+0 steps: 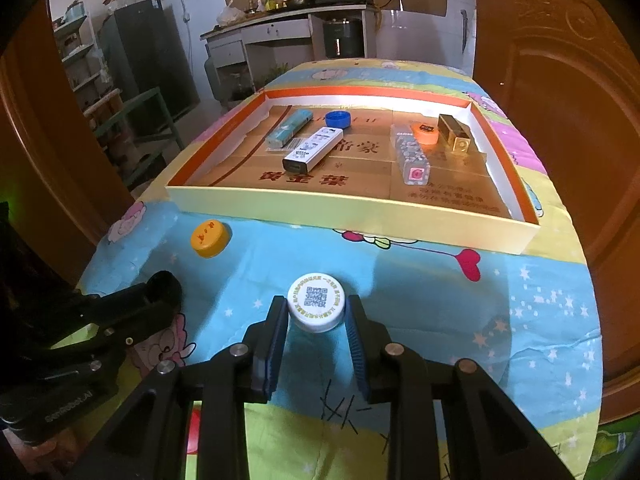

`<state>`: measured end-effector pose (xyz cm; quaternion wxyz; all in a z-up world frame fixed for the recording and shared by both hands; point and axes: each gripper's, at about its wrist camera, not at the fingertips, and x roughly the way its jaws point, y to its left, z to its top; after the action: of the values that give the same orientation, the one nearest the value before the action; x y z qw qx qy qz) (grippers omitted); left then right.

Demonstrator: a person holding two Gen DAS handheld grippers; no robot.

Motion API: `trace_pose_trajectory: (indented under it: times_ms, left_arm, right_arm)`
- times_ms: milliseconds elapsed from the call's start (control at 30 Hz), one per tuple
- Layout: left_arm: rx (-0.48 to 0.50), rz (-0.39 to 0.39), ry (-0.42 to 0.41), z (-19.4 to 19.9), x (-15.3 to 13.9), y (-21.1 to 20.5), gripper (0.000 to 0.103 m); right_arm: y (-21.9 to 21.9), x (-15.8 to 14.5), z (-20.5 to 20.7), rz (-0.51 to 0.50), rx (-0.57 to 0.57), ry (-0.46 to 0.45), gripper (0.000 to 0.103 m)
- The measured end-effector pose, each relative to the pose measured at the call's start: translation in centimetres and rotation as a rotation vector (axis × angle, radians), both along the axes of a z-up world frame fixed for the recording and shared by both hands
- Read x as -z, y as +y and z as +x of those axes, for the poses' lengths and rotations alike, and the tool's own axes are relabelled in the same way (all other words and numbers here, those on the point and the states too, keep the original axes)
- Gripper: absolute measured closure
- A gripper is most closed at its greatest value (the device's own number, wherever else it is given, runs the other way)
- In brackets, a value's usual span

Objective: Organize rigid objects
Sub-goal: 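Carry the black cap and white container over into the cardboard tray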

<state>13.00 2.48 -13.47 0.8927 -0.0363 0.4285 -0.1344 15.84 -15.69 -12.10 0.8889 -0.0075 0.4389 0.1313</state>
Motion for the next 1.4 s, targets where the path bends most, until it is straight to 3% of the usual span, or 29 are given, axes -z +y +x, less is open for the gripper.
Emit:
trace_pose_trajectory:
  times_ms: [667,1400]
  left_arm:
    - [0.032,-0.016,-0.065,-0.6,-4.1,-1.2,0.074]
    - [0.118,-0.023,-0.115,4.0,-8.5,-6.2,0.074]
  right_arm:
    - [-1.3,-3.3,-1.0,-0.004,0.022,-0.058,0.073]
    - [-5.5,-6.6,1.3,-0.032,0.076,-0.111,0.073]
